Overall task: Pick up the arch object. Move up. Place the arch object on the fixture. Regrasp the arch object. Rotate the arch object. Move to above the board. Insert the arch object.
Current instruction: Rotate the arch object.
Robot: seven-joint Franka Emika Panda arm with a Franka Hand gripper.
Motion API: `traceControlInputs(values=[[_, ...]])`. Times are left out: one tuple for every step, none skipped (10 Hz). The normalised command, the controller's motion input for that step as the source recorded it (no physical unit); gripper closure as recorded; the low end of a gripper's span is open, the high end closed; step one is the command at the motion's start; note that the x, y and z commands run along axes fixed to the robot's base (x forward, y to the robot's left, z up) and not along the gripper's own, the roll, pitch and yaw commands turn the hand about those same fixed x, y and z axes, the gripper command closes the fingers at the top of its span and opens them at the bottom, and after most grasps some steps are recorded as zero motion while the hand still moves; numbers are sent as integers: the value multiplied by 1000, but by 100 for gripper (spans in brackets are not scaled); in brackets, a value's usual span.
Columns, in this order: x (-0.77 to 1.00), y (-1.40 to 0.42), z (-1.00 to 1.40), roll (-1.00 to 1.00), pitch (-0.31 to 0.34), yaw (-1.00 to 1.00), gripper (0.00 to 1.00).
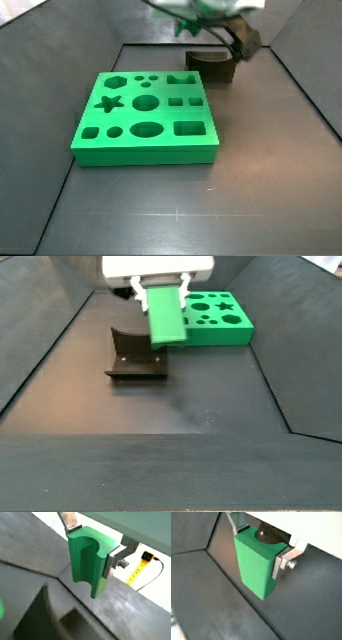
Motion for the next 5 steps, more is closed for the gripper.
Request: traceControlInputs(values=[[-914,83,1000,-120,-100,-48,100],[-937,77,1000,-130,-96,-66,100],[-962,73,1000,-134,-90,-81,100],[-992,69,1000,-136,-84,-90,100],[-984,57,934,-137,-69,-98,100]])
